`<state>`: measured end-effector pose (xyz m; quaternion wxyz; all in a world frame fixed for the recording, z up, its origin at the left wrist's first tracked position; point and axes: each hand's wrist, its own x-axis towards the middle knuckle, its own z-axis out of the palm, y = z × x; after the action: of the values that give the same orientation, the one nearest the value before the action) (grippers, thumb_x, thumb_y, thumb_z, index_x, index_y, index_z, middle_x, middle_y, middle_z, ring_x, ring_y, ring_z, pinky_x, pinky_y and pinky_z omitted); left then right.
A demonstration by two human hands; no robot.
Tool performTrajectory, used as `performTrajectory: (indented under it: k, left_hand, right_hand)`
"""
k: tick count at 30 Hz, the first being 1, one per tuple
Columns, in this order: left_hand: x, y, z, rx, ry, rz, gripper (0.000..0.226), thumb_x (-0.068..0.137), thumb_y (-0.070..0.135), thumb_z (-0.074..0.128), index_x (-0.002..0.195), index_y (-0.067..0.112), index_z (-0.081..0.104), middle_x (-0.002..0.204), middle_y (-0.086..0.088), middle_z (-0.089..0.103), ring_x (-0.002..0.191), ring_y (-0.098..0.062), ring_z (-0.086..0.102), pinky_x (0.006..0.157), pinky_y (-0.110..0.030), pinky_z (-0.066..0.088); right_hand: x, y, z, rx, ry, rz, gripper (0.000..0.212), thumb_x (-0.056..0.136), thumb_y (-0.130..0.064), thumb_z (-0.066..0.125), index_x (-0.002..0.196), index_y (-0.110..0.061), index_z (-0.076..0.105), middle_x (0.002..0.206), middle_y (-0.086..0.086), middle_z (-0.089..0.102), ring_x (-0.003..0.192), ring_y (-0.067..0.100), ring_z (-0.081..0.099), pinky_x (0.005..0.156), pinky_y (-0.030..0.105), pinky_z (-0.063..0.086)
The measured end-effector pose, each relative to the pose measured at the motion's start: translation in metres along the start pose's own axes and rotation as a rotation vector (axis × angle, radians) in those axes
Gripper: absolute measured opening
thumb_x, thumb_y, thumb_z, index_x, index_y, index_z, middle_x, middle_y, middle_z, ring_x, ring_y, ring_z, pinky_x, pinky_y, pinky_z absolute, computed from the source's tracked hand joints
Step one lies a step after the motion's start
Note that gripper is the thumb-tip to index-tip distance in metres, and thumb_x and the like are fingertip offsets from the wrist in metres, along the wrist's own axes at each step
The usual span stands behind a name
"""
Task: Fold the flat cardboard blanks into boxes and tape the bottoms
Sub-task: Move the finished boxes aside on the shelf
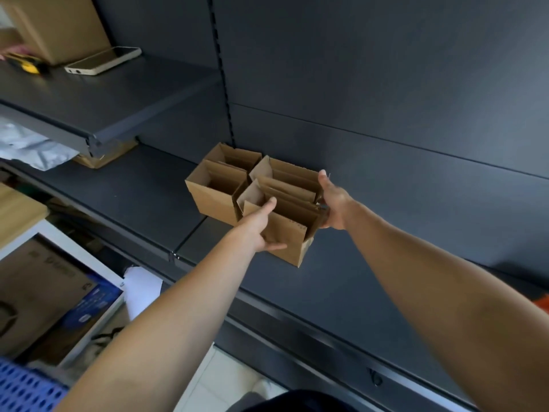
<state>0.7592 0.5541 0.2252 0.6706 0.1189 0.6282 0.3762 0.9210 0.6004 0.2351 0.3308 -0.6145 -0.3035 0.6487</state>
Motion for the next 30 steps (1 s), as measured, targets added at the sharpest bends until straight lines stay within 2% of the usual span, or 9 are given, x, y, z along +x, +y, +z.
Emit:
performTrajectory:
  k: [3, 8, 14, 16, 17, 20, 21, 25, 30]
  left_hand:
    - [0.005, 0.006, 0.005, -0.029, 0.042, 0.038, 0.062, 0.085, 0.035, 0.07, 0.135, 0.016, 0.038, 0.138, -0.017, 0.04, 0.124, -0.042, 0.044, 0.08, -0.057, 0.055]
    - [0.013, 0.023, 0.0, -0.079, 0.109, 0.088, 0.056, 0.091, 0.024, 0.064, 0.138, 0.015, 0.035, 0.135, -0.018, 0.041, 0.123, -0.041, 0.044, 0.081, -0.056, 0.055]
    - [0.012, 0.027, -0.004, -0.09, 0.12, 0.082, 0.055, 0.091, 0.024, 0.063, 0.138, 0.015, 0.036, 0.131, -0.018, 0.043, 0.12, -0.04, 0.046, 0.086, -0.056, 0.053]
    - [0.008, 0.026, -0.003, -0.027, 0.18, 0.099, 0.052, 0.091, 0.026, 0.063, 0.135, 0.014, 0.038, 0.124, -0.015, 0.046, 0.115, -0.037, 0.049, 0.09, -0.052, 0.052]
    - [0.005, 0.026, -0.002, 0.015, 0.24, 0.13, 0.054, 0.09, 0.026, 0.064, 0.135, 0.013, 0.039, 0.124, -0.013, 0.047, 0.114, -0.035, 0.05, 0.092, -0.049, 0.052]
    - [-0.009, 0.026, 0.003, 0.233, 0.409, 0.375, 0.057, 0.089, 0.024, 0.062, 0.138, 0.011, 0.037, 0.131, -0.012, 0.05, 0.113, -0.031, 0.053, 0.091, -0.037, 0.049]
    - [-0.019, 0.027, 0.006, 0.348, 0.412, 0.486, 0.053, 0.09, 0.021, 0.06, 0.137, 0.01, 0.038, 0.133, -0.011, 0.049, 0.113, -0.029, 0.053, 0.088, -0.034, 0.047]
    - [-0.084, 0.026, 0.016, 0.817, 0.403, 0.843, 0.04, 0.093, 0.017, 0.056, 0.131, 0.013, 0.045, 0.132, -0.007, 0.046, 0.105, -0.019, 0.052, 0.083, -0.026, 0.041]
    - [-0.176, 0.007, 0.02, 1.115, 0.603, 1.137, 0.039, 0.091, 0.017, 0.057, 0.129, 0.012, 0.049, 0.127, -0.008, 0.048, 0.116, -0.024, 0.05, 0.096, -0.038, 0.044]
  right_hand:
    - [0.006, -0.002, 0.004, 0.037, -0.038, 0.001, 0.063, 0.088, -0.068, 0.041, 0.124, -0.019, 0.055, 0.117, 0.009, 0.064, 0.105, 0.03, 0.062, 0.093, 0.054, 0.049]
    - [0.01, -0.007, 0.018, 0.056, -0.043, -0.026, 0.059, 0.091, -0.063, 0.042, 0.122, -0.016, 0.057, 0.114, 0.009, 0.066, 0.1, 0.026, 0.065, 0.075, 0.042, 0.055]
    - [0.013, -0.01, 0.016, 0.045, -0.022, -0.071, 0.057, 0.094, -0.058, 0.041, 0.124, -0.012, 0.057, 0.109, 0.006, 0.068, 0.095, 0.022, 0.066, 0.077, 0.036, 0.054]
    - [0.01, -0.013, 0.014, -0.163, 0.099, -0.156, 0.057, 0.096, -0.054, 0.042, 0.133, -0.011, 0.05, 0.122, -0.001, 0.06, 0.113, 0.023, 0.058, 0.094, 0.033, 0.046]
    - [0.006, -0.016, 0.013, -0.309, 0.152, -0.227, 0.057, 0.097, -0.05, 0.042, 0.138, -0.011, 0.045, 0.125, -0.003, 0.055, 0.119, 0.023, 0.053, 0.095, 0.03, 0.041]
    - [-0.014, -0.027, 0.008, -0.733, 0.153, -0.453, 0.052, 0.096, -0.039, 0.05, 0.139, -0.008, 0.044, 0.121, 0.005, 0.056, 0.106, 0.019, 0.053, 0.078, 0.023, 0.042]
    - [-0.024, -0.032, 0.008, -0.851, 0.126, -0.508, 0.05, 0.096, -0.035, 0.052, 0.138, -0.009, 0.045, 0.123, 0.007, 0.056, 0.106, 0.019, 0.054, 0.077, 0.024, 0.042]
    - [-0.08, -0.054, 0.008, -1.302, 0.084, -0.722, 0.05, 0.093, -0.032, 0.056, 0.136, -0.011, 0.045, 0.135, 0.012, 0.052, 0.121, 0.029, 0.05, 0.099, 0.039, 0.044]
    - [-0.158, -0.066, 0.006, -1.608, 0.148, -1.08, 0.049, 0.09, -0.036, 0.054, 0.132, -0.011, 0.049, 0.123, 0.01, 0.058, 0.116, 0.03, 0.051, 0.098, 0.04, 0.038]
